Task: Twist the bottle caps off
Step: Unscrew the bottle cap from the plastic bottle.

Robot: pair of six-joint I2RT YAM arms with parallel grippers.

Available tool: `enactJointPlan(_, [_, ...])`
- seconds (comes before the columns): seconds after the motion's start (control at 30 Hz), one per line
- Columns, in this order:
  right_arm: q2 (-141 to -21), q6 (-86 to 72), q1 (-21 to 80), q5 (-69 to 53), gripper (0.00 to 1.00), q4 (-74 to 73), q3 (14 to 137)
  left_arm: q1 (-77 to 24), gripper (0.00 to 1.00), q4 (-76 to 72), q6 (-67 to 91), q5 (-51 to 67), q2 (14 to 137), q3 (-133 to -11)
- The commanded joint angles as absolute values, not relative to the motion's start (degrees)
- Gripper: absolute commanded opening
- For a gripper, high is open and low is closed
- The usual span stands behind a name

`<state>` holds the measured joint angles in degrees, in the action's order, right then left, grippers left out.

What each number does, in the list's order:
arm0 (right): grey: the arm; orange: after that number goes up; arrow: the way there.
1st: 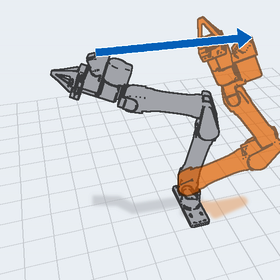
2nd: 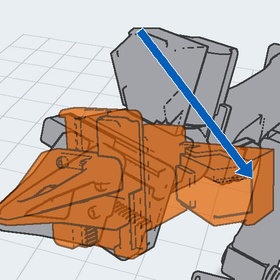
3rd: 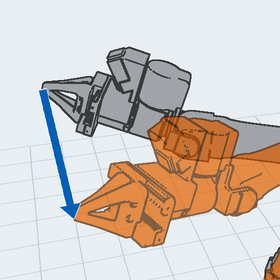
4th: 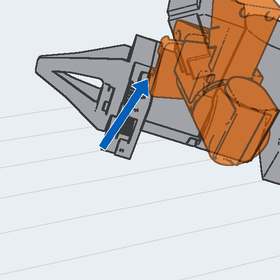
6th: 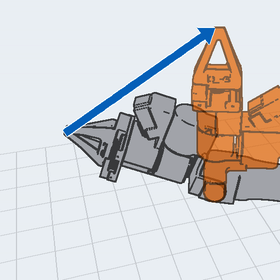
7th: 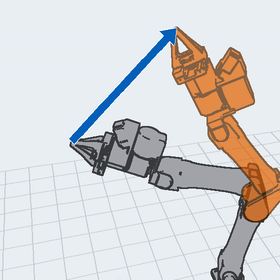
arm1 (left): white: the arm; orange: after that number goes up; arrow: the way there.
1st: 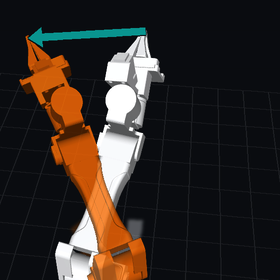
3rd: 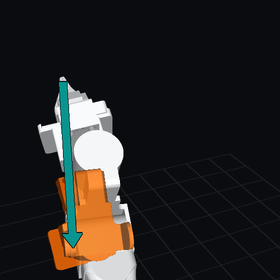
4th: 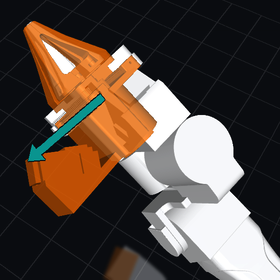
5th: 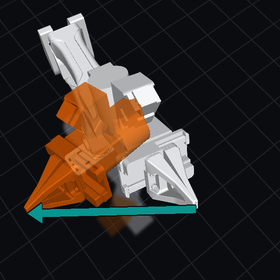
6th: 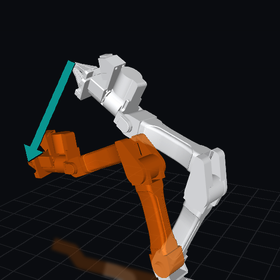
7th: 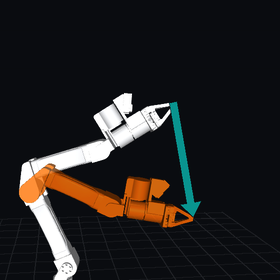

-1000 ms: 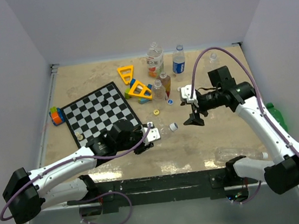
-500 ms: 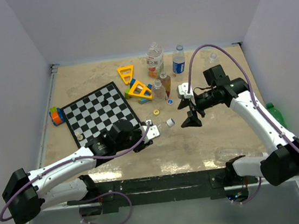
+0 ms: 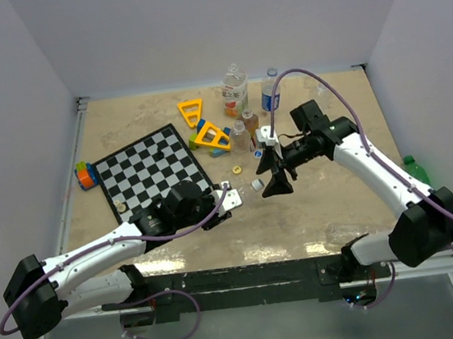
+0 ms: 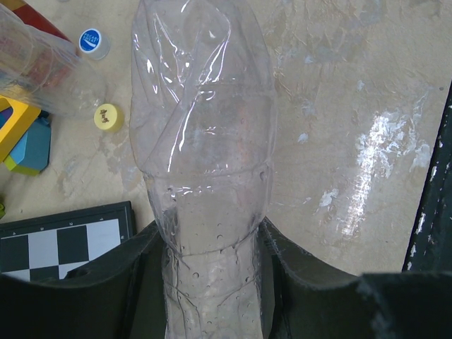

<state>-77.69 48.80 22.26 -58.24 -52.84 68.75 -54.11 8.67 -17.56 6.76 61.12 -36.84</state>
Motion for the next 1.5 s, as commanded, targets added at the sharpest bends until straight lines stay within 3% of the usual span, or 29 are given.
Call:
enactJointPlan(0.0, [-79.01,45.18,23.02,-60.82,0.73,-50.01,69.78,-53.96,0.0,7.21,-16.96,6.5,60.2,-38.32])
enactJointPlan(0.23, [-81.3,45.79,24.61,-59.85,0.5,-50.89,70.58,-54.05,0.0,7.21,-16.79,6.24,59.94,-38.32])
enactJointPlan(0.37, [-81.12,48.5,24.78,-59.5,0.15,-52.38,70.84,-53.96,0.0,7.29,-16.96,6.15,59.68,-38.32])
enactJointPlan(0.47, [-81.21,54.21,24.87,-59.94,0.01,-56.32,71.54,-53.96,0.0,7.3,-17.23,6.59,59.33,-38.06])
enactJointPlan(0.6, [-81.39,65.37,24.96,-59.68,0.0,-61.87,72.6,-53.96,0.0,7.03,-18.54,7.73,58.63,-37.36])
enactJointPlan(0.9, [-67.78,96.23,26.02,-53.18,0.0,-60.31,68.65,-53.96,0.0,6.07,-20.83,13.71,58.45,-35.42])
enactJointPlan(1.0, [-62.42,93.71,26.1,-49.67,0.0,-52.06,66.01,-53.97,0.0,5.8,-21.09,14.15,58.62,-35.16])
enactJointPlan(1.17, [-61.7,91.85,26.19,-50.09,0.0,-52.64,63.99,-53.96,0.0,5.71,-21.18,14.76,58.97,-35.07])
enactJointPlan(1.47, [-60.03,86.58,26.19,-55.28,0.19,-51.77,60.38,-53.96,0.0,5.54,-21.27,14.85,59.15,-35.16])
